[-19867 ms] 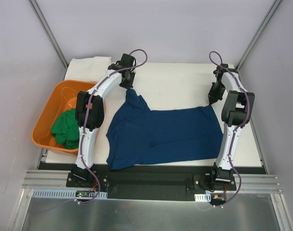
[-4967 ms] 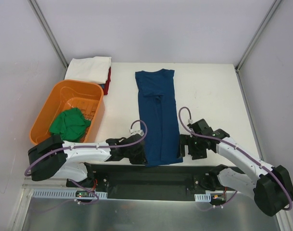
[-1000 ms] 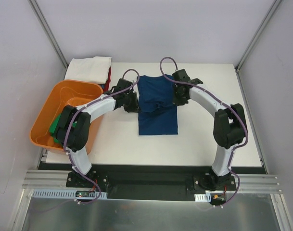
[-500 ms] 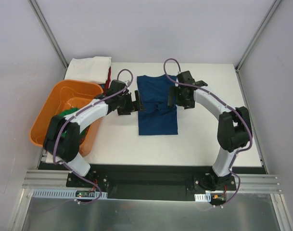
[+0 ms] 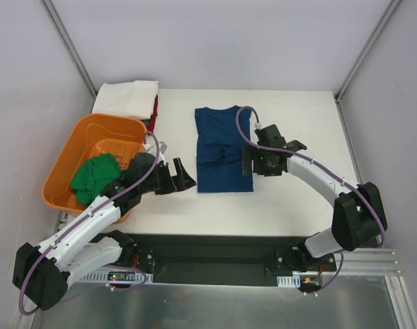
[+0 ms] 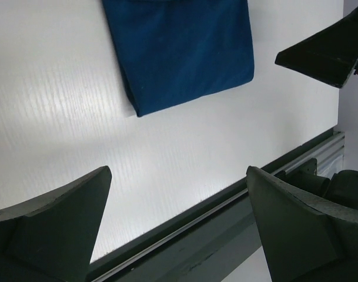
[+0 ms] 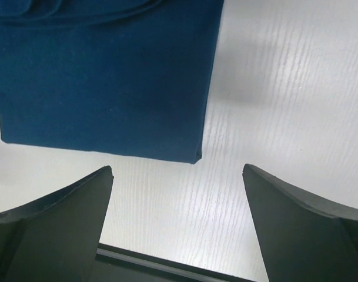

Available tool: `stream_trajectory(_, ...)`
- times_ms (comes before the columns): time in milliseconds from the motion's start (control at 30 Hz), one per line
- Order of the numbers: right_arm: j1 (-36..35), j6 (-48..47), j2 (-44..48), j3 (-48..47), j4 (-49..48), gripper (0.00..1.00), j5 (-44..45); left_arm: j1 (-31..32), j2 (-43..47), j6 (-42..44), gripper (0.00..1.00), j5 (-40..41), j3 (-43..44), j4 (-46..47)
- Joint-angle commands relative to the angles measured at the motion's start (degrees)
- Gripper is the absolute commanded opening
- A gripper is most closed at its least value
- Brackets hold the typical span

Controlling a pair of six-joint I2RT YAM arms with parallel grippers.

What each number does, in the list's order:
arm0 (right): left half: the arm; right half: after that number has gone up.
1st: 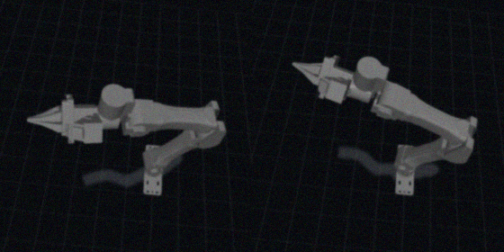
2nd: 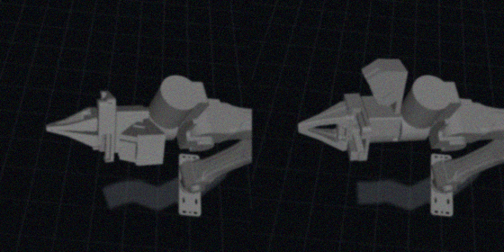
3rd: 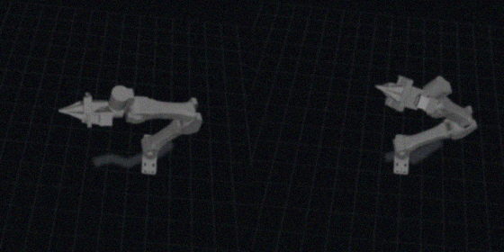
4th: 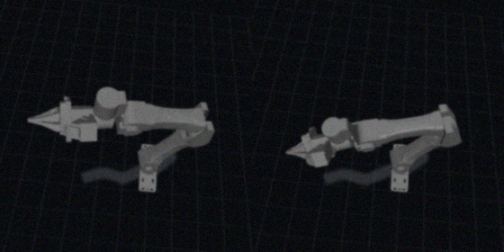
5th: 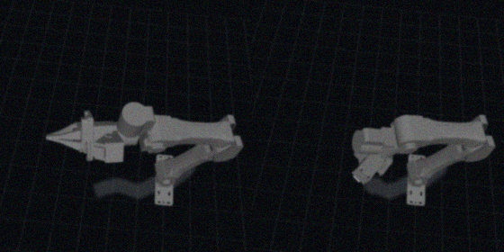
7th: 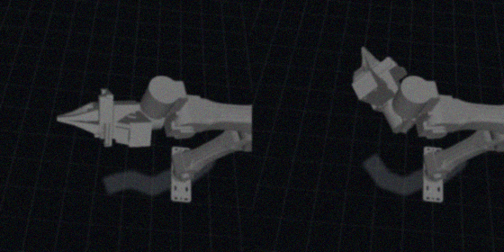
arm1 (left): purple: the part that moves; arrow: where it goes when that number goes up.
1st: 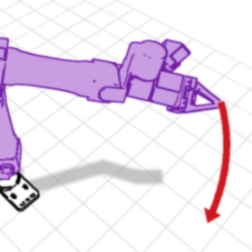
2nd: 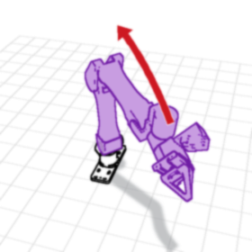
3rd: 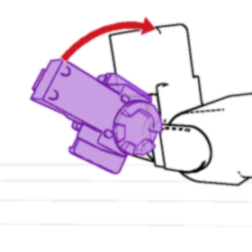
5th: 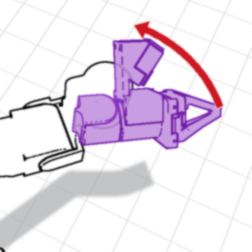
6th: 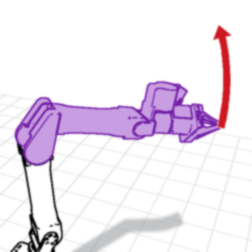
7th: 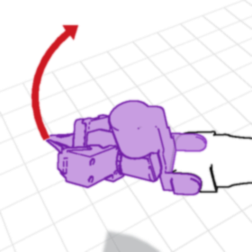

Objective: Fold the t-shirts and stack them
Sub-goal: Fold the folded rectangular tshirt in 1/3 of the way

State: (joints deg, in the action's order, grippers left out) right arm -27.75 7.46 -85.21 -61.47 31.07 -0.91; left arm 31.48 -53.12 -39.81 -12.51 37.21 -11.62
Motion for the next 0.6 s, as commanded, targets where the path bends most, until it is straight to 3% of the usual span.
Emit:
stream_trajectory(0,-2.6,0.5,2.9,0.5,-2.3,0.97,0.0,0.6,3.6,-3.4,0.99,1.5,-4.2,0.1)
stream_trajectory(567,-10.4,2.6,-21.3,-19.9,-4.2,0.97,-0.8,0.7,4.3,-3.8,0.99,1.4,-6.9,0.1)
